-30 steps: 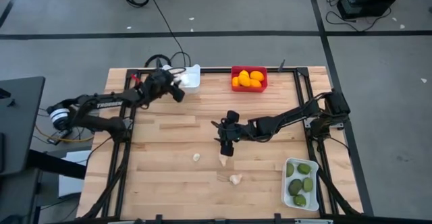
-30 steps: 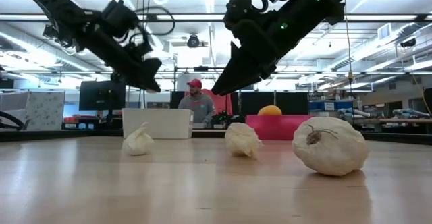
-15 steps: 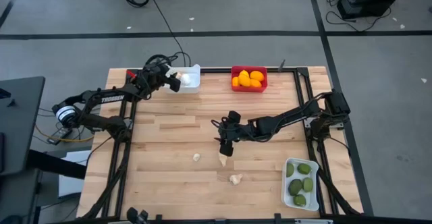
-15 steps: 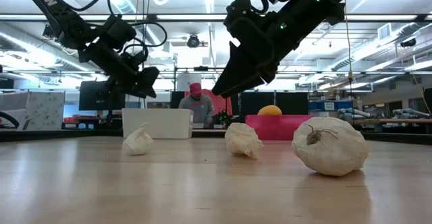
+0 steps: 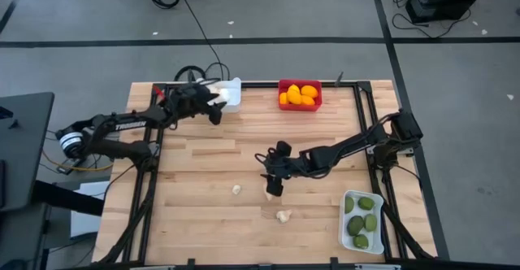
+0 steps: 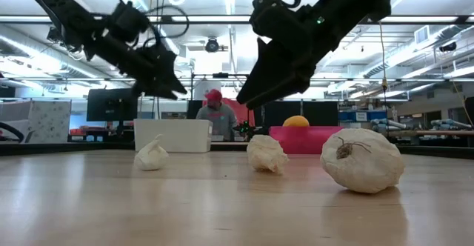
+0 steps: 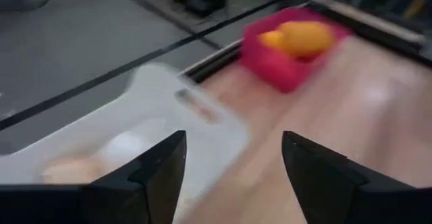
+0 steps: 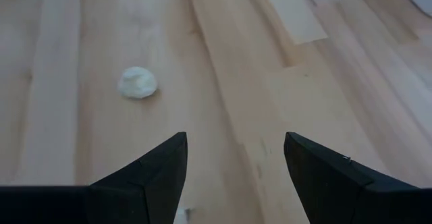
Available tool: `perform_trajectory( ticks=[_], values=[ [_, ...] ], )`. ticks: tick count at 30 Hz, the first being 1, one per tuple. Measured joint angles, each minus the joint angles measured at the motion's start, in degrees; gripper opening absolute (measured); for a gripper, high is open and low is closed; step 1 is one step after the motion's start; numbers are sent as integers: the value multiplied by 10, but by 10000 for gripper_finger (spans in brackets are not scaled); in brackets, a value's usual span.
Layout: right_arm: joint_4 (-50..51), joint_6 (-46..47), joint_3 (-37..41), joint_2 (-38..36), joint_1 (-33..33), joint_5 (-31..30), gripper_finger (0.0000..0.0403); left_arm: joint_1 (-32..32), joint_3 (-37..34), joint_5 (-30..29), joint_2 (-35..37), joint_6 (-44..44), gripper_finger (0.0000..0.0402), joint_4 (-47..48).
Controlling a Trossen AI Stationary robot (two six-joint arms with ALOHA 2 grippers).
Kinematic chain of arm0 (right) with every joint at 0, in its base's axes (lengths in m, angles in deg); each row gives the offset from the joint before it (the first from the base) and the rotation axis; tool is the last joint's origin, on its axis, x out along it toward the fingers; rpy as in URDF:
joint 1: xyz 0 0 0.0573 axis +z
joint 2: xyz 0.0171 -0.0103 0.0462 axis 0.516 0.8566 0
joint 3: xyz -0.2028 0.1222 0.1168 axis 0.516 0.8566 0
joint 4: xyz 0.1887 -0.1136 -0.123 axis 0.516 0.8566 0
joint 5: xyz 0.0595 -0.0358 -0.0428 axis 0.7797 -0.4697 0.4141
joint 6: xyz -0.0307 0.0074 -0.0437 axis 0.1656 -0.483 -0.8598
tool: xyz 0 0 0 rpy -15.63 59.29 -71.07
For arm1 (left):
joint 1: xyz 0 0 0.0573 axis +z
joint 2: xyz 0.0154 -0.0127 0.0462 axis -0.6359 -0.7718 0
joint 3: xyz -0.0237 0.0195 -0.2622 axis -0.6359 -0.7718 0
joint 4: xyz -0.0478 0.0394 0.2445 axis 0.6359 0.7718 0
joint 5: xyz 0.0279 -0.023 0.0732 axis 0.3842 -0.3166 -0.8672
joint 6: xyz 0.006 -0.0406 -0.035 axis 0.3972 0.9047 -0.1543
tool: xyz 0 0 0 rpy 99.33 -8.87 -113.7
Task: Sort produce into baskets
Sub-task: Put the white garlic into the top white bin
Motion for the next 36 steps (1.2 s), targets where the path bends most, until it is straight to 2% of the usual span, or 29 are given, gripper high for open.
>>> perform_trajectory(
  ticks=[5,8,10,14,19,27,32,36],
  values=[
    [0,-13,0,0,12,1,256,-91,0,0,32,2,237,17],
    [-1,-16,0,0,15,40,258,-148,0,-8,35,-4,234,17],
    [-6,-18,0,0,14,63,258,-182,0,-26,35,-5,234,23],
    [-20,-23,0,0,9,71,257,-251,0,-58,33,2,234,45],
    [-67,34,0,0,3,94,256,-345,0,-99,33,28,234,70],
    [-83,79,0,-1,21,99,256,-504,0,-207,32,96,234,103],
    [-68,91,0,-7,51,99,256,-577,0,-240,-2,108,234,103],
    [-15,110,0,-14,69,97,256,-608,0,-261,-54,107,234,93]
  ],
)
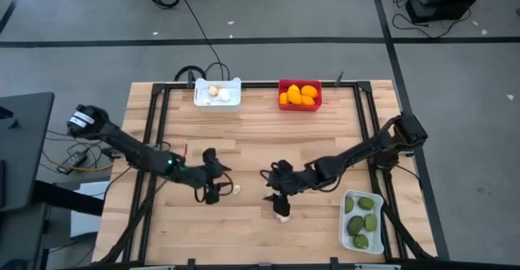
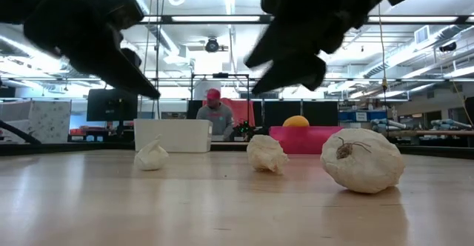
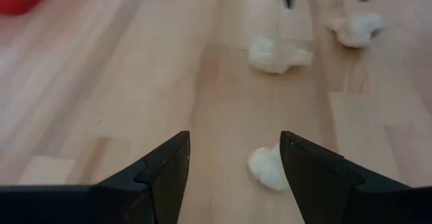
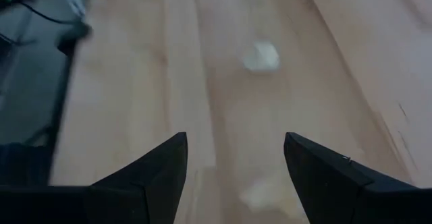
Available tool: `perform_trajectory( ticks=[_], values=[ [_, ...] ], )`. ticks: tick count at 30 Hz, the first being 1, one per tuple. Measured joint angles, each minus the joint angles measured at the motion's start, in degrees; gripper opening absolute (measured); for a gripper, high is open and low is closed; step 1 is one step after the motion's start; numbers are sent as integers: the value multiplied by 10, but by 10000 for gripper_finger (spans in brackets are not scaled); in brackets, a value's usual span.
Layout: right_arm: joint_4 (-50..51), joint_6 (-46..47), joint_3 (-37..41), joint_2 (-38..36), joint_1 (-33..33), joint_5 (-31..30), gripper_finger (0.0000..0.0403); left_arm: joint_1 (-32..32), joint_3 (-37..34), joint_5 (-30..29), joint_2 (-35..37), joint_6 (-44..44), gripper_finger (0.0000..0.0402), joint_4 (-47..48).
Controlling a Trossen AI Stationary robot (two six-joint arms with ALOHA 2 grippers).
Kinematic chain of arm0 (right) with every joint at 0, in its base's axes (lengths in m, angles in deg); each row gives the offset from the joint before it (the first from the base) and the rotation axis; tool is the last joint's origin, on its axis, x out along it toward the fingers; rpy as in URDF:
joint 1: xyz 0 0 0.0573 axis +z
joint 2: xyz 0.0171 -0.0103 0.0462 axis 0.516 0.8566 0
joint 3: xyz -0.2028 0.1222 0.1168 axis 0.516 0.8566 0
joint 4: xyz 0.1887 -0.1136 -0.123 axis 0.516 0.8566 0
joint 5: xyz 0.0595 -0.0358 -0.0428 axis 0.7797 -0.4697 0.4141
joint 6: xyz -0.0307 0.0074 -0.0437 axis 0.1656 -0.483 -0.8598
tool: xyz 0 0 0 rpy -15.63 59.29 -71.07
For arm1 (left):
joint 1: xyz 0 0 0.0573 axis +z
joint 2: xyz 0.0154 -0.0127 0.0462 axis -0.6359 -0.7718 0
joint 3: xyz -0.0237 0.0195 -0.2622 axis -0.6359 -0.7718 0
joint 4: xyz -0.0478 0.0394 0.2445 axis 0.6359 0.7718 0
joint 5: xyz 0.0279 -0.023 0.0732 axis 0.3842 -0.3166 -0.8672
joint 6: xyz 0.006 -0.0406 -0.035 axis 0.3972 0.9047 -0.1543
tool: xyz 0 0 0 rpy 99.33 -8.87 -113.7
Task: Sort produce into baskets
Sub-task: Put the white garlic into the top white bin
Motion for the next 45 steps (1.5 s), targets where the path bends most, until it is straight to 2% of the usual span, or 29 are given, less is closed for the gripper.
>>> perform_trajectory(
  ticks=[5,10,18,32,38,40,45],
  values=[
    [59,46,0,-2,28,-41,256,-20,0,12,-74,3,234,-71],
    [64,83,0,-2,58,-93,256,-25,0,18,-127,4,234,-134],
    [60,121,0,-2,97,-163,256,-30,0,40,-174,16,226,-132],
    [27,121,0,-2,104,-178,256,-26,0,20,-225,33,111,-202],
    [26,108,0,-2,104,-177,256,1,0,-6,-208,33,73,-199],
    [27,102,0,-2,103,-178,256,32,0,-4,-184,32,72,-197],
    [28,102,0,5,96,-178,256,148,0,10,-85,-10,79,-112]
  ],
)
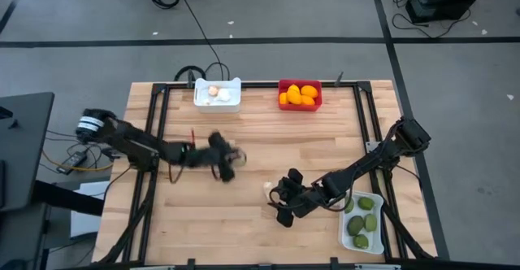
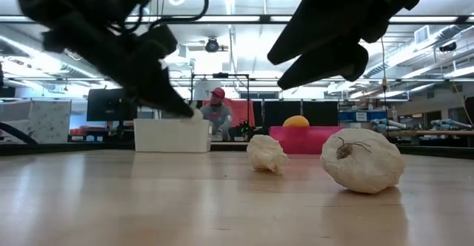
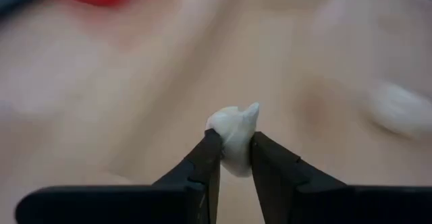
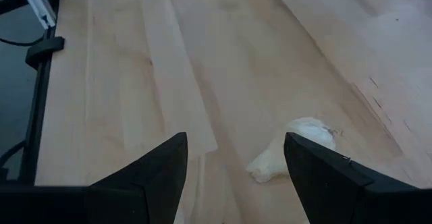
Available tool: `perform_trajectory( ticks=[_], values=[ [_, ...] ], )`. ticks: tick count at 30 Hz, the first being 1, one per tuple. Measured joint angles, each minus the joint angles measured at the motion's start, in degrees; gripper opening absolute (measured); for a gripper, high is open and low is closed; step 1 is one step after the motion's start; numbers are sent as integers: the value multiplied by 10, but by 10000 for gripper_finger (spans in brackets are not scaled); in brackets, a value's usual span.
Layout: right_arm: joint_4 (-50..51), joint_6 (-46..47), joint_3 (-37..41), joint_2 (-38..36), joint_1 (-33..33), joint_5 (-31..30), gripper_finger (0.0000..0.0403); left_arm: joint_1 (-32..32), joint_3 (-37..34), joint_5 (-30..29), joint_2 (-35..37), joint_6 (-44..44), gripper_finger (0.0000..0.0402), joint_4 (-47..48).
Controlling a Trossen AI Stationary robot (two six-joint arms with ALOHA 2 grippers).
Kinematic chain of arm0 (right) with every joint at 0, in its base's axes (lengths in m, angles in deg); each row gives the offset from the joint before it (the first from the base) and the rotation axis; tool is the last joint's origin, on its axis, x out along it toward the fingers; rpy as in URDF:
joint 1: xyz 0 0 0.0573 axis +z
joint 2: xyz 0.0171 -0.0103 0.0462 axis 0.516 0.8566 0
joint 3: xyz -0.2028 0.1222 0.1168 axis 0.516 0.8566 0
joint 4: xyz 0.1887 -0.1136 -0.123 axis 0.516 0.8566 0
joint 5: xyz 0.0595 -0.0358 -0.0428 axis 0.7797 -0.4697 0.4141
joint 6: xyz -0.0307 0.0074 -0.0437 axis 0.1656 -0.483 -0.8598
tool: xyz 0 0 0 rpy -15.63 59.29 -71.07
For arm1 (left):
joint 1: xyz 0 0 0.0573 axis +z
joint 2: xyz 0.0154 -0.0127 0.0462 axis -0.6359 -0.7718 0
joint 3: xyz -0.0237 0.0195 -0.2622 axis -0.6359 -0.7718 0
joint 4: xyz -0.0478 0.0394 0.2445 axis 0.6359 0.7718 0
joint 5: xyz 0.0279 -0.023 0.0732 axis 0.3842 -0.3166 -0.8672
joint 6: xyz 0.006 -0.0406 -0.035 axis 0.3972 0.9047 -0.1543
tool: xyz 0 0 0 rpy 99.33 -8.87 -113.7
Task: Sort produce into baskets
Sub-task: Put the white garlic into the top white bin
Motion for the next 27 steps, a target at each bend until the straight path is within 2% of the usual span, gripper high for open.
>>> perform_trajectory(
  ticks=[4,8,12,15,19,22,27],
  values=[
    [3,0,0,12,-1,-5,256,122,0,9,83,-65,80,50],
    [7,0,0,19,-6,-18,256,259,0,53,142,-120,80,56],
    [7,6,0,19,-12,-75,256,388,0,82,143,-139,81,60],
    [10,14,0,19,-20,-107,256,464,0,116,118,-139,81,54],
    [13,18,0,19,-31,-105,258,531,0,124,84,-134,93,18],
    [14,19,0,19,-35,-93,262,564,1,128,69,-108,121,11],
    [13,34,0,19,-35,-82,271,585,23,200,55,-90,185,31]
  ],
)
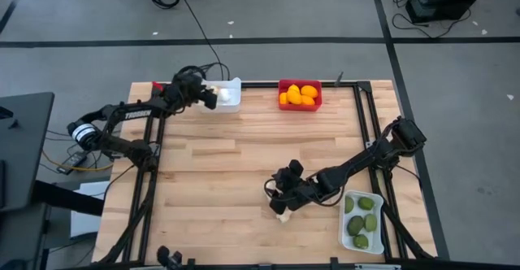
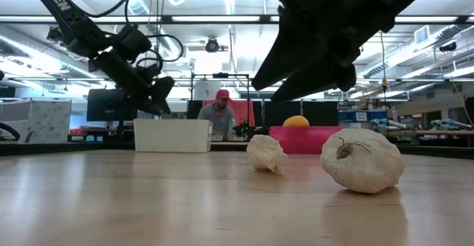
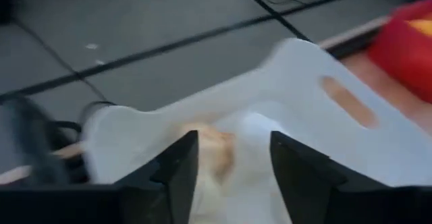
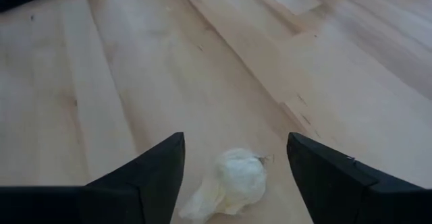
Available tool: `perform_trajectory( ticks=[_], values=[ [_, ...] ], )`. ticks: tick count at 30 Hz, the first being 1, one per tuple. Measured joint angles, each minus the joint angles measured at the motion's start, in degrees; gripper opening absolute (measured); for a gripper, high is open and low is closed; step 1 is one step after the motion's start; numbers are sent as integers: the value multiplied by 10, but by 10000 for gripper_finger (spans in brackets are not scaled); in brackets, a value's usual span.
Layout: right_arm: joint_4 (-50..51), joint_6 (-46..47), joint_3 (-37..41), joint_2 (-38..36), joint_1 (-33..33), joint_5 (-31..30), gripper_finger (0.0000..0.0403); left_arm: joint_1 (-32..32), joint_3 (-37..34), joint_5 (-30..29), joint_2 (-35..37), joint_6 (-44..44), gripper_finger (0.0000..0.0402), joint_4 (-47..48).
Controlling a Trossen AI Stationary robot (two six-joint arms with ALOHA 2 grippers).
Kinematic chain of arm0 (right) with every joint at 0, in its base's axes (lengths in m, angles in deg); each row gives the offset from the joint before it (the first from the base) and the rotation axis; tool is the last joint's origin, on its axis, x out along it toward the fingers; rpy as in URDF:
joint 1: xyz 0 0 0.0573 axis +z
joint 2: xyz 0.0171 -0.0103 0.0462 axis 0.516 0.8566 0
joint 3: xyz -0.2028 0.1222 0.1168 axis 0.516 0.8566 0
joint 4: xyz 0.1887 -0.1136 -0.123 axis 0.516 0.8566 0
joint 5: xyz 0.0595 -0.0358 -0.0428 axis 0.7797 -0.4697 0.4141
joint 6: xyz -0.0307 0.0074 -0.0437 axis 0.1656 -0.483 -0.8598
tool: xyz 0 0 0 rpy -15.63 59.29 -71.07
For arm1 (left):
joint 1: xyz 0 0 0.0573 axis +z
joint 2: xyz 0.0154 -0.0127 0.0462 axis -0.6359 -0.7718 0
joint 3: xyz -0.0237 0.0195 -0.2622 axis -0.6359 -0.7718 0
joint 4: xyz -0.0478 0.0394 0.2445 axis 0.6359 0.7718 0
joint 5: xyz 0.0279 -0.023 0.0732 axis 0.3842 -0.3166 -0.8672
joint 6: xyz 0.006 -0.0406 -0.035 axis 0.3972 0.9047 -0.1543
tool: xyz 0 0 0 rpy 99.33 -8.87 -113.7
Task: Sort produce into baskets
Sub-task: Put the white garlic into the top white bin
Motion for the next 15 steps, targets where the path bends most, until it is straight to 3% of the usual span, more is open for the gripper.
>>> perform_trajectory(
  ticks=[2,5,8,15],
  values=[
    [0,1,0,0,0,4,274,-2,7,42,0,1,206,4],
    [2,1,0,0,2,18,276,-16,11,152,5,18,223,-4],
    [25,1,0,0,9,48,275,-69,13,226,5,18,224,-16],
    [119,31,0,0,29,151,272,-269,12,235,3,-85,204,-6]
  ],
)
